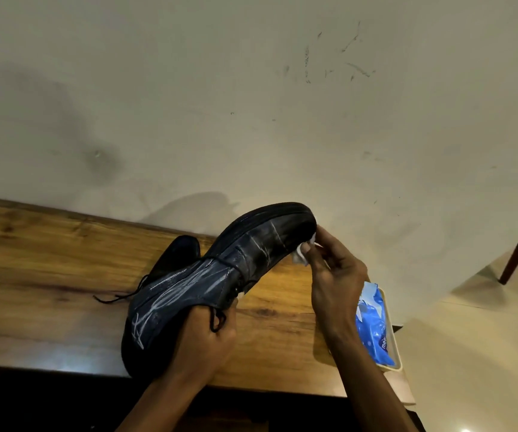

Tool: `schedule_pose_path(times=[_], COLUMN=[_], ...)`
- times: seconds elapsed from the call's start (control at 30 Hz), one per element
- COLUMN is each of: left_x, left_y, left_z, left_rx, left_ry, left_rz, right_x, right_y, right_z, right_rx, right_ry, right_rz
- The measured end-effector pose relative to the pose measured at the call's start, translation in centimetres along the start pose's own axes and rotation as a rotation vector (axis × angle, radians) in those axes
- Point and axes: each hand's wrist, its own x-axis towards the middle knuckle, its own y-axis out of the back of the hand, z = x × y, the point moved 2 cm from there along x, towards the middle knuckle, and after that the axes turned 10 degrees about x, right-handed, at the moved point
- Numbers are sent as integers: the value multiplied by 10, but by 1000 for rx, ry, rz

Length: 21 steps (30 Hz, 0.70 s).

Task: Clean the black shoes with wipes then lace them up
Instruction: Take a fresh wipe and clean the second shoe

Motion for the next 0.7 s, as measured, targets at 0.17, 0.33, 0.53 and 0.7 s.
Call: schedule_pose_path(times=[0.17,0.33,0.53,0.7], left_x=[3,4,2,3], left_y=[5,11,13,12], left_z=[5,6,-2,-3], left_rx=[-47,-43,38,67], left_ry=[4,19,56,64], left_rz=[-55,-71,-101,-153], right_x=[8,16,20,14], right_y=[4,4,6,-2], right_z=[-12,-14,-13,-15], right_rx=[-257,-482,-615,-612], right_ry=[361,638,760,836], right_rz=[-24,-125,-206,-276])
